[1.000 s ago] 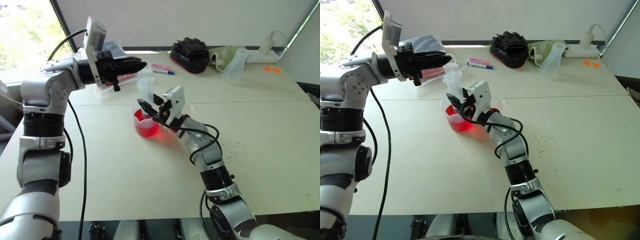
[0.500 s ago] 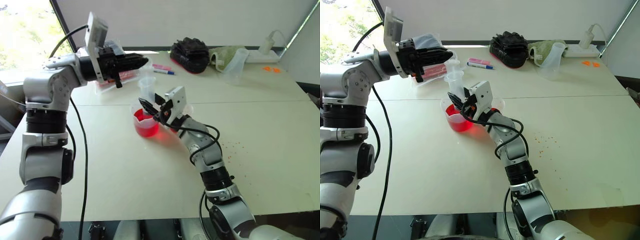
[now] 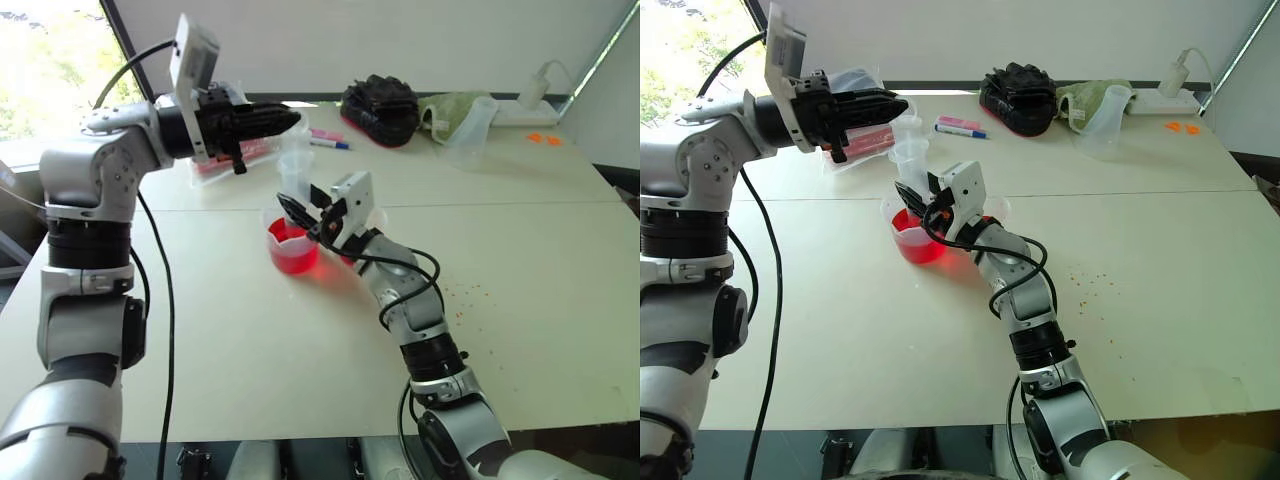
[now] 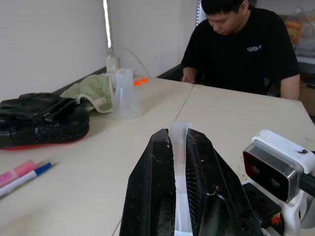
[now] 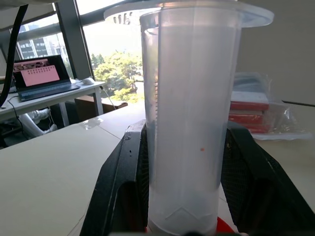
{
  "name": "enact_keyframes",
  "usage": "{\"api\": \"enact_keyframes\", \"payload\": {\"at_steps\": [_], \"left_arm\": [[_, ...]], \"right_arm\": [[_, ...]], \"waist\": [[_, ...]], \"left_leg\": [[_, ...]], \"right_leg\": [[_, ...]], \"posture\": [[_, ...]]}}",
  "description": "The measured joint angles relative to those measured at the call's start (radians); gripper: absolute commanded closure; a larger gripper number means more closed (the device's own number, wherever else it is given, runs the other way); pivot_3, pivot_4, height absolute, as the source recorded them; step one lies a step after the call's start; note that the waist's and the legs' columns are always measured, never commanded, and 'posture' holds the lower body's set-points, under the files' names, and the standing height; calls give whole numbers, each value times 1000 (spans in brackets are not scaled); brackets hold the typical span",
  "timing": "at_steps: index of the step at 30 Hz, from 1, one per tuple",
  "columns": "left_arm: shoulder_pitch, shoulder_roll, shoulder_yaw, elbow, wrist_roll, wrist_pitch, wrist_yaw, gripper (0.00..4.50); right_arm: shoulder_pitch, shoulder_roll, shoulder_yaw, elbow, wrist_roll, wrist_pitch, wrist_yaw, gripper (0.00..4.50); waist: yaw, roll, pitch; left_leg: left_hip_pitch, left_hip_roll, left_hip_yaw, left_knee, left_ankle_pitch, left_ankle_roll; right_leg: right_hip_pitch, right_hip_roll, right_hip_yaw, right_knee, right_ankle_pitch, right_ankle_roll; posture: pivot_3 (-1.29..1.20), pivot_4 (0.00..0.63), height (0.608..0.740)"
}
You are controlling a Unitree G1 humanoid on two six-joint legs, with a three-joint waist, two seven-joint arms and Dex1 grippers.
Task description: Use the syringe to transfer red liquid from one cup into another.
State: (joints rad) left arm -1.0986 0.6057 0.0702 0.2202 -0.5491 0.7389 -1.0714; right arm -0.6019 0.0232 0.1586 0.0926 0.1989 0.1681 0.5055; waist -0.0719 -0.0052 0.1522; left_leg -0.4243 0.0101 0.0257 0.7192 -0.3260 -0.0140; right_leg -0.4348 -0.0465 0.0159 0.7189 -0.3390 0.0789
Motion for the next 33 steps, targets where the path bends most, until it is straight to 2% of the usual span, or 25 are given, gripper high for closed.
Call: {"api": "enact_keyframes", "payload": {"at_steps": [5,14,20,24,33], "left_arm": [[4,2,24,-7,-6,0,17,863],[8,1,38,-20,-17,-1,16,863],[40,27,66,-113,-123,71,-51,863],[76,60,68,-145,-173,114,-82,863],[79,66,79,-132,-181,98,-48,863]], "right_arm": [[0,0,11,-1,-2,-35,11,3124],[-7,-1,17,-1,-2,-59,12,3124],[-15,-2,87,40,-34,-31,44,3124],[-15,-6,84,43,-37,-27,49,3124],[-23,-6,72,53,-37,-27,51,3124]], "waist": [[0,0,0],[0,0,0],[-5,0,0],[-5,0,0],[-2,0,0]], "left_leg": [[0,0,0,0,0,0],[0,0,0,0,0,0],[0,0,0,0,0,0],[2,0,0,0,0,-1],[2,0,0,0,0,-1]], "right_leg": [[0,0,0,0,0,0],[0,0,0,0,0,0],[0,0,0,0,0,0],[1,0,0,0,0,0],[1,0,0,0,0,0]], "posture": [[0,150,711],[0,150,711],[0,150,711],[0,150,711],[0,150,711]]}}
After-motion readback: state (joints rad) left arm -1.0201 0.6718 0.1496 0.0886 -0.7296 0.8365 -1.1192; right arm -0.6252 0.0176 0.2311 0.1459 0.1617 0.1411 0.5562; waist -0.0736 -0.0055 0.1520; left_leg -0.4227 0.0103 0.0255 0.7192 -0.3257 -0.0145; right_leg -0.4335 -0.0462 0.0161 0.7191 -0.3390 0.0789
